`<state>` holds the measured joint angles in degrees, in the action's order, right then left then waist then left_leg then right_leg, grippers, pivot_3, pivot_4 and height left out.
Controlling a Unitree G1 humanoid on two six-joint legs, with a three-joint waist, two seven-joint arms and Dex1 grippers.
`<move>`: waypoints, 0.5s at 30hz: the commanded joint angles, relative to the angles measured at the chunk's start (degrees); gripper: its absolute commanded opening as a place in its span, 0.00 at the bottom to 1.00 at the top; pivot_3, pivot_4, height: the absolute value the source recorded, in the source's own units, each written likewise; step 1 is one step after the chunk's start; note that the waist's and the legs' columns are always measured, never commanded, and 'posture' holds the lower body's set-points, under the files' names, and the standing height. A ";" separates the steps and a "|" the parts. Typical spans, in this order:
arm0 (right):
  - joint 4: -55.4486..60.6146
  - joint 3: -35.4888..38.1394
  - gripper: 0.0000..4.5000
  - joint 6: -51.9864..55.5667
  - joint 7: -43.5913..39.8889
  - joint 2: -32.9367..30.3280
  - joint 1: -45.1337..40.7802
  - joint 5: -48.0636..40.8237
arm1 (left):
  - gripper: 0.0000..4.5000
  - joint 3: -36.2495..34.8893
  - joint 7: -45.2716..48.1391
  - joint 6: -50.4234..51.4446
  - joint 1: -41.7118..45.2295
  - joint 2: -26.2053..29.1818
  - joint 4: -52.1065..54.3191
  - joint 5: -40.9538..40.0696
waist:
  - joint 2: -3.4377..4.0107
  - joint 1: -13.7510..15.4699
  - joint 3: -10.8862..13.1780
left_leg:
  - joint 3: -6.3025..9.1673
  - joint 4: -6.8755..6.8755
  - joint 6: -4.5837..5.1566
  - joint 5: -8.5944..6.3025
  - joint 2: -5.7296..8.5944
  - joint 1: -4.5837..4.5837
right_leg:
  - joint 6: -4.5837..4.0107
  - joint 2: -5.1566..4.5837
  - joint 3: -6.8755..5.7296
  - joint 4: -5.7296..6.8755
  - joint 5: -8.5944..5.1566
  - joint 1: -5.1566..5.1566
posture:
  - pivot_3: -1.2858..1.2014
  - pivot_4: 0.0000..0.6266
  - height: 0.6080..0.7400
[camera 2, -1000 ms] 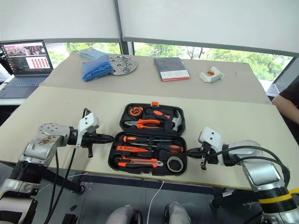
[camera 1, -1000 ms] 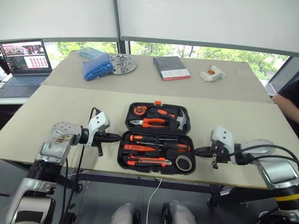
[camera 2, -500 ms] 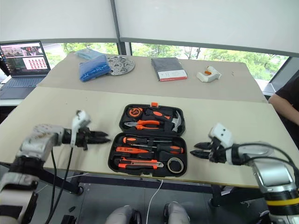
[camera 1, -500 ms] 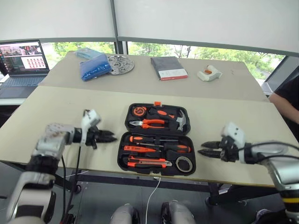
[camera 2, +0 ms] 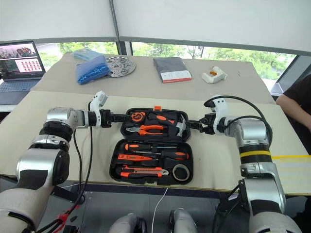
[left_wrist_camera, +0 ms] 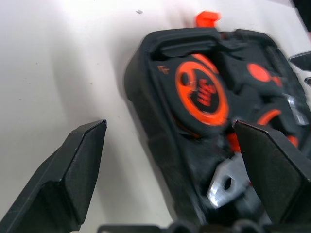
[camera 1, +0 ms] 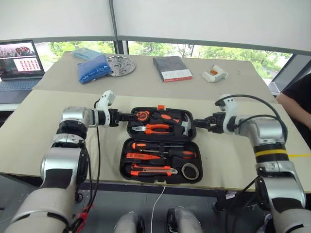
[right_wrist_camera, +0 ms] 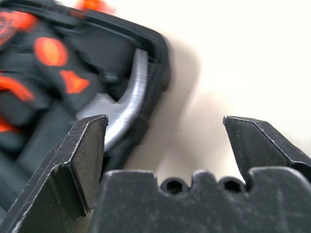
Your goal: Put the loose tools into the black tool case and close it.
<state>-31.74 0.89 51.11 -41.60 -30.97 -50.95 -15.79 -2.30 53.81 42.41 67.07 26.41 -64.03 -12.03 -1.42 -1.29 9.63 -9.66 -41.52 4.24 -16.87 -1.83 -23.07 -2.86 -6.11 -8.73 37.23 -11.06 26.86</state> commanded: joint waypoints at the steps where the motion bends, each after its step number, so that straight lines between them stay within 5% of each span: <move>1: -1.69 -0.89 0.75 -0.21 0.26 0.15 -1.87 1.34 | 0.85 -0.07 -1.07 -1.86 0.90 -0.07 -1.79 1.61 | 0.01 -0.20 -0.01 | 0.00 0.02 0.00 0.00 0.00 0.02 | 0.01 0.01 0.00 -0.01 -0.01 -0.01 | 0.52 0.24 0.84; 11: 2.69 -3.84 0.01 2.49 -1.62 1.00 -0.06 1.63 | 0.08 0.64 1.74 -1.48 -0.35 0.14 -1.82 3.14 | 0.09 -0.31 -0.07 | -0.02 -0.13 -0.07 0.01 -0.03 0.45 | 0.42 -0.38 0.08 0.13 -0.24 -0.31 | 0.52 0.24 0.84; 12: 3.08 -3.69 0.00 2.50 -1.63 1.10 -0.14 1.52 | 0.00 0.43 1.71 -1.72 -0.34 0.08 -1.72 3.07 | 0.11 -0.31 -0.08 | -0.02 -0.13 -0.07 0.00 -0.03 0.59 | 0.42 -0.44 0.11 0.15 -0.25 -0.42 | 0.52 0.24 0.84; 15: 4.63 -1.97 0.00 0.21 -1.28 1.66 -0.88 0.82 | 0.00 -1.44 0.59 -7.50 -0.82 -0.46 0.21 2.22 | 0.12 -0.31 -0.08 | -0.01 -0.12 -0.09 -0.01 -0.06 0.73 | 0.42 -0.49 0.15 0.16 -0.25 -0.53 | 0.52 0.24 0.84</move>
<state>-29.24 -1.74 52.85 -42.64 -29.65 -51.92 -14.36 -3.26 54.84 38.54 66.75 26.58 -65.65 -9.60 -1.30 -1.60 9.54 -9.67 -41.64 4.15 -16.88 -1.90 -22.32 -2.44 -6.62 -8.56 37.43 -11.31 26.34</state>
